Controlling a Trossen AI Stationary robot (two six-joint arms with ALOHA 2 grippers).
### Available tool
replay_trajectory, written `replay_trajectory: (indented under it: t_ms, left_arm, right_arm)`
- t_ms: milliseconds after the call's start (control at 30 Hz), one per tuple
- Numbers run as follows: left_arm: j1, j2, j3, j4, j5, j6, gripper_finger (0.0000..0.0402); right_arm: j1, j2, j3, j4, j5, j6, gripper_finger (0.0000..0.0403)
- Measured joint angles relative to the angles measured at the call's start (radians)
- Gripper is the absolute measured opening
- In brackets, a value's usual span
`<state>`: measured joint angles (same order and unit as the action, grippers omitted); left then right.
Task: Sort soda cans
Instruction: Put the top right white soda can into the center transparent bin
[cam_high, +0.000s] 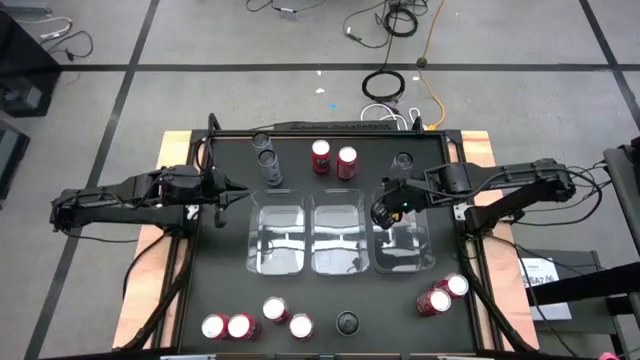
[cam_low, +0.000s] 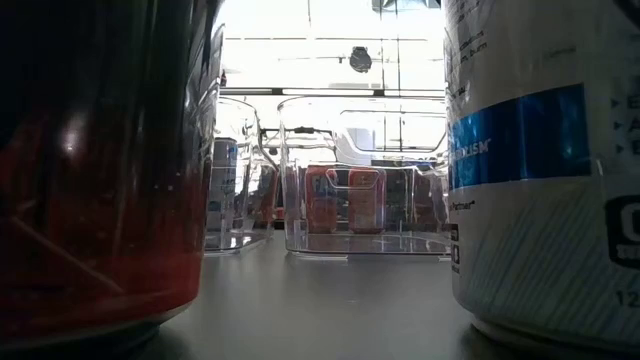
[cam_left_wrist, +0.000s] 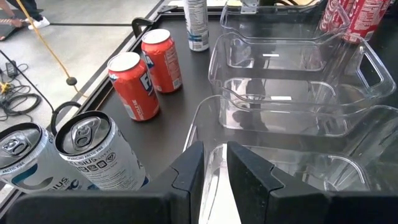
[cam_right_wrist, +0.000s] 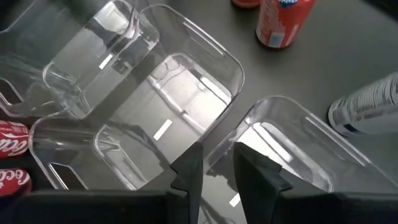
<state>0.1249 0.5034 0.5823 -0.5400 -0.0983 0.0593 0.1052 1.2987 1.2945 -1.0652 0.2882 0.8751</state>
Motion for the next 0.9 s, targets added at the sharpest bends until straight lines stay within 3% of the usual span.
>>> replay_trajectory:
  t_ms: [900]
  left_arm:
    - [0.0, 0.0, 0.0, 0.0, 0.0, 0.0, 0.0082]
  right_arm:
    - [0.0, 0.001, 0.0, 0.131, -0.001, 0.04, 0.0082]
